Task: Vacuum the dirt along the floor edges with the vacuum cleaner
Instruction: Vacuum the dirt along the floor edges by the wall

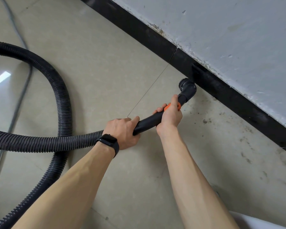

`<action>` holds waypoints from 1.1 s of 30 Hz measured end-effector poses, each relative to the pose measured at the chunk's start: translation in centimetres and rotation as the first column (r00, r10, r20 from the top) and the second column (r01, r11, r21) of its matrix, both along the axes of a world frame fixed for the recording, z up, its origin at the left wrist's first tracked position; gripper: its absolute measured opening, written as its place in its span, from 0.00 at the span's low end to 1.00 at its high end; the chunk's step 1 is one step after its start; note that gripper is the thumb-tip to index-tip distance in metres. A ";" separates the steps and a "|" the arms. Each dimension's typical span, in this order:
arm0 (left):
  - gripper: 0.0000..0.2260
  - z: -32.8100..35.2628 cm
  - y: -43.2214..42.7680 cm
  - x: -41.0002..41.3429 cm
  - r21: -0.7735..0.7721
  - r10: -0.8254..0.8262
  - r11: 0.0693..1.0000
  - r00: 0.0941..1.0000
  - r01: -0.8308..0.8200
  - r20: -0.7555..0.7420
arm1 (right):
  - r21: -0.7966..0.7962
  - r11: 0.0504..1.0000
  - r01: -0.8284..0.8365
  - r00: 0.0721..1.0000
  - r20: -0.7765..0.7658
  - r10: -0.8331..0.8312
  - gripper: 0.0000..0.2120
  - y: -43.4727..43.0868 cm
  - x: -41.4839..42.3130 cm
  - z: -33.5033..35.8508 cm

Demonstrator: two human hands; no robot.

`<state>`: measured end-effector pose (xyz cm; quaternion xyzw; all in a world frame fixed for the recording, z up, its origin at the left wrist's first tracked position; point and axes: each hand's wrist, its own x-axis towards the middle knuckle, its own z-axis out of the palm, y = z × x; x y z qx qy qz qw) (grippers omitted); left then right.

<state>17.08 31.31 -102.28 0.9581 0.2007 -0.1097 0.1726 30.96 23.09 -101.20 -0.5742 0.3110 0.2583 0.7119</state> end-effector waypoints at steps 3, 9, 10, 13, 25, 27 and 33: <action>0.12 -0.2 -0.1 0.6 -0.019 0.012 1.000 1.000 -0.012 0.008 | -0.012 1.000 -0.004 1.000 0.009 0.004 0.18 0.1 0.8 0.0; 0.12 -0.4 -0.2 1.7 -0.058 0.063 0.996 0.998 -0.061 0.027 | -0.051 0.998 -0.029 0.999 0.021 0.030 0.18 0.6 2.1 0.0; 0.11 -0.4 -0.1 1.8 -0.071 0.077 0.995 0.997 -0.074 0.027 | -0.058 0.998 -0.034 0.999 0.029 0.035 0.18 0.9 2.1 0.1; 0.11 -0.4 0.5 1.5 -0.095 0.119 0.989 0.993 -0.117 0.018 | -0.075 0.995 -0.064 0.997 0.044 0.067 0.17 2.2 2.0 0.3; 0.10 1.2 2.8 -2.9 -0.190 0.170 0.967 0.985 -0.170 -0.014 | 0.038 0.983 -0.180 0.984 -0.005 0.180 0.08 3.6 -1.1 1.7; 0.09 1.5 2.4 -4.6 -0.171 0.112 0.978 0.993 -0.117 -0.036 | 0.036 0.992 -0.124 0.992 -0.029 0.125 0.08 2.5 -3.1 1.5; 0.11 2.0 0.6 -10.4 -0.035 -0.030 0.999 0.998 0.028 -0.049 | 0.067 0.998 -0.008 0.990 -0.139 0.018 0.07 -1.5 -9.9 1.3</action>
